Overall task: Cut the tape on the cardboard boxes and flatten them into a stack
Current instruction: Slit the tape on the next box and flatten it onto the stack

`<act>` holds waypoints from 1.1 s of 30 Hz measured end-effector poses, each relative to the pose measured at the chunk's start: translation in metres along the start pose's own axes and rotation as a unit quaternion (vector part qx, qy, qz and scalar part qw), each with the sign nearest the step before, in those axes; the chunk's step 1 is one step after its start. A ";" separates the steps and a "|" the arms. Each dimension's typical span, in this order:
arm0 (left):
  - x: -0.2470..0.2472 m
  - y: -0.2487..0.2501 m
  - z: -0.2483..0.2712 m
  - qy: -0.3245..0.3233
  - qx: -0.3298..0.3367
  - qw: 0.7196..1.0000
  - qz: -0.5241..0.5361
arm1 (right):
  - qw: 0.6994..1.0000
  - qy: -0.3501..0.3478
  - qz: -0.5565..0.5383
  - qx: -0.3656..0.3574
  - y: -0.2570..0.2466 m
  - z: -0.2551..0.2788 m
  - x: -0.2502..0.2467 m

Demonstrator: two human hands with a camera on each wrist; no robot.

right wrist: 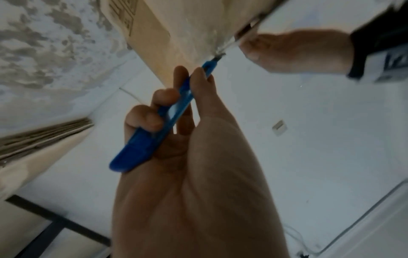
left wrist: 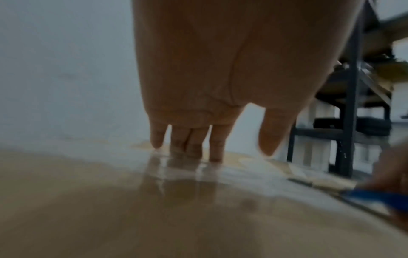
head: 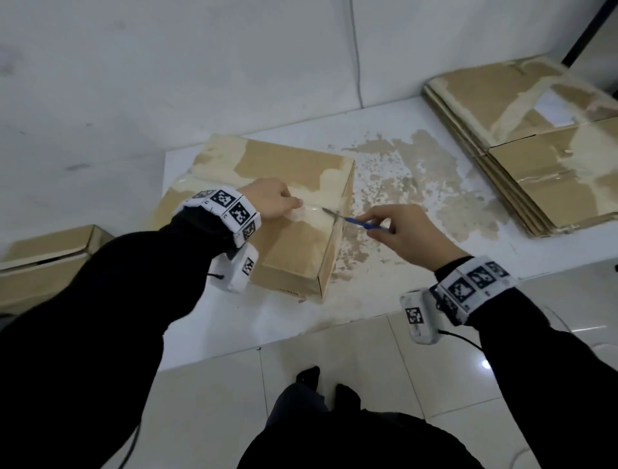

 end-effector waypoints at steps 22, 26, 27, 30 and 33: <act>0.021 -0.006 -0.021 0.233 -0.081 0.859 0.449 | 0.971 0.185 0.107 0.106 0.032 -0.027 -0.020; 0.012 -0.008 -0.017 0.204 -0.042 0.960 0.184 | 0.966 0.128 -0.040 0.223 0.103 -0.020 0.003; 0.009 -0.010 -0.015 0.183 -0.040 0.976 0.108 | 0.961 0.102 -0.046 0.252 0.119 -0.023 0.013; -0.008 -0.015 -0.001 0.138 -0.009 0.990 -0.010 | 0.955 0.040 -0.029 0.293 0.139 -0.029 0.034; -0.029 -0.016 0.020 0.145 0.038 0.987 -0.056 | 0.979 0.138 0.006 0.147 0.106 -0.033 0.037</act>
Point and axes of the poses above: each hand's wrist, its own z-axis away from the middle knuckle, its own x-axis out of the palm, y = z × x, the point moved 1 cm from there along -z, towards the middle knuckle, and after that the axes turned 14 degrees about -y, right-handed, at the moved point
